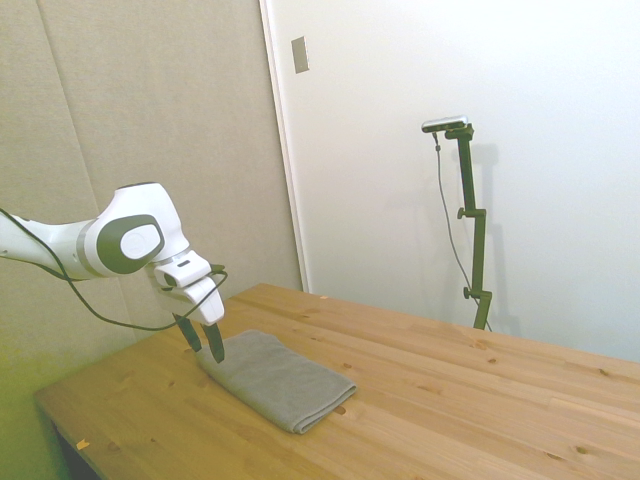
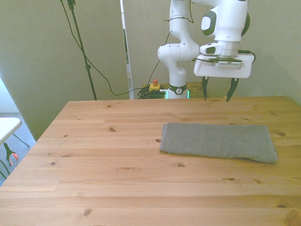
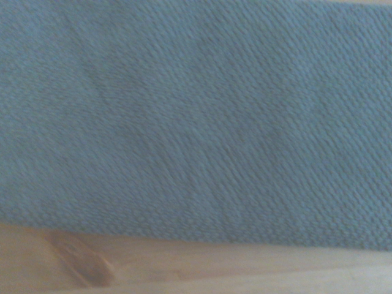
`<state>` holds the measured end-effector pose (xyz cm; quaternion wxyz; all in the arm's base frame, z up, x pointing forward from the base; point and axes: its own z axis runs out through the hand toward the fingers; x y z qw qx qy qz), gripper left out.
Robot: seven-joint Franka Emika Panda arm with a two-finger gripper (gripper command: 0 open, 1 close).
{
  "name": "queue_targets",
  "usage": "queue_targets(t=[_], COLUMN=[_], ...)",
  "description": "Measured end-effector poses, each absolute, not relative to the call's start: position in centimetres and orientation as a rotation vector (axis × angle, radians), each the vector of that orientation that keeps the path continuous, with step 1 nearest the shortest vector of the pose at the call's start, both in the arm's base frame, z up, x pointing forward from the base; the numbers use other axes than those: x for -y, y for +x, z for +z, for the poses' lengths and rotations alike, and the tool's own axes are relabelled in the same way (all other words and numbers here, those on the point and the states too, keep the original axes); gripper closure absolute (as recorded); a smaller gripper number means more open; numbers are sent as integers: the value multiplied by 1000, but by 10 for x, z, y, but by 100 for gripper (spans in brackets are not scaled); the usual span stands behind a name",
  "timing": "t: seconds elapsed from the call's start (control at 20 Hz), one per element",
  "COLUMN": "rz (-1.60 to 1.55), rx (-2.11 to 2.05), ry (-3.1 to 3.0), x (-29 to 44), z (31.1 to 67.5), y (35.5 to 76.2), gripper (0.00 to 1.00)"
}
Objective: Fold the towel
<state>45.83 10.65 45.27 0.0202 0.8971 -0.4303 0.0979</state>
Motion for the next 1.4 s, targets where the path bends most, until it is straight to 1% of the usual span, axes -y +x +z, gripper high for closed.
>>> queue_targets(t=[0.3,0.75,0.9,1.4], rz=[404,442,431,402], rx=[1214,1138,1136,1140], ry=[2619,2522,2520,2520], x=[-170,-262,-279,-316], z=[440,410,404,365], y=[499,542,554,581], gripper=[0,0,0,0])
